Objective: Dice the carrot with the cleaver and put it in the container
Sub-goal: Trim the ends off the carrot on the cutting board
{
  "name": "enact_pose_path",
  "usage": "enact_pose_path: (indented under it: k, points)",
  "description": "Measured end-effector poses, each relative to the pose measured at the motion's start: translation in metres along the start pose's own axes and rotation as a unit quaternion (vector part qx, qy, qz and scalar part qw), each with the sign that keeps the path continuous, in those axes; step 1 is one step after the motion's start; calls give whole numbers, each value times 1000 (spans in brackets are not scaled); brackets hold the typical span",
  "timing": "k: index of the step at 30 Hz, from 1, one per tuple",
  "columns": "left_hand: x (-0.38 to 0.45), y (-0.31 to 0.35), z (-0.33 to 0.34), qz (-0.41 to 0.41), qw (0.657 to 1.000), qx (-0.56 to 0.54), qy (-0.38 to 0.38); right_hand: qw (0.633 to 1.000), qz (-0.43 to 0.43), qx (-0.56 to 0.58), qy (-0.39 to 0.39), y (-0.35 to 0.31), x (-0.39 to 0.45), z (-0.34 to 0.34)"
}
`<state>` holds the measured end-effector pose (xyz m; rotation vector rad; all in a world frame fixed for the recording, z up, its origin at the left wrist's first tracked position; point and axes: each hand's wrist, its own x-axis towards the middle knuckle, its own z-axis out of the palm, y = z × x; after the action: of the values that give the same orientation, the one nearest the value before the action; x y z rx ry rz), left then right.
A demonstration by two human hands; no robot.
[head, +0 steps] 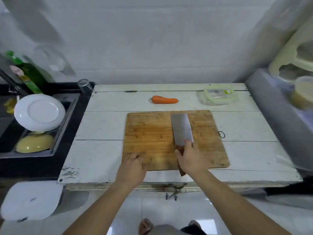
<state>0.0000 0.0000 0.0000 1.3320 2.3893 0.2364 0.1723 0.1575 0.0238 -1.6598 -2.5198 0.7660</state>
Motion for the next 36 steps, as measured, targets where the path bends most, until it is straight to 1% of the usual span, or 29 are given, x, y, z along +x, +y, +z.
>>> enact_pose_path:
  k: [1, 3, 6, 9, 13, 15, 17, 21, 23, 26, 29, 31, 33, 36]
  points:
    - [2, 0, 2, 3, 1000, 20, 3, 1000, 7, -27, -8, -5, 0, 4]
    - [4, -2, 5, -4, 999, 24, 34, 998, 10, -56, -13, -9, 3, 14]
    - [8, -3, 8, -4, 998, 24, 64, 997, 10, -61, -40, -3, 7, 22]
    - [19, -2, 3, -42, 995, 7, 93, 996, -12, -70, -52, 6, 17, 16]
    - [27, 12, 3, -85, 986, 26, 139, 993, -55, -90, -54, 37, 32, -1]
    - [27, 20, 9, -108, 982, 30, 149, 990, -64, -116, -43, 60, 42, -12]
    - [29, 27, 13, -132, 979, 33, 153, 988, -60, -131, -48, 79, 54, -23]
    - [49, 46, 5, -180, 975, 59, 116, 978, -101, -162, -86, 95, 69, -39]
    - [62, 56, -3, -163, 980, 52, 101, 975, -120, -171, -70, 93, 76, -46]
    - [104, 66, -20, -72, 991, 43, 100, 982, -128, -136, -34, 83, 99, -54]
    - [178, 65, -43, 41, 992, 43, 107, 985, -122, -116, -35, 68, 110, -56]
    - [240, 65, -61, 76, 989, 76, 101, 984, -119, -132, -24, 59, 109, -56]
    - [299, 65, -76, 81, 988, 117, 54, 984, -106, -143, -13, 53, 107, -54]
    - [357, 60, -82, 89, 975, 183, -82, 989, -76, -130, -7, 50, 109, -51]
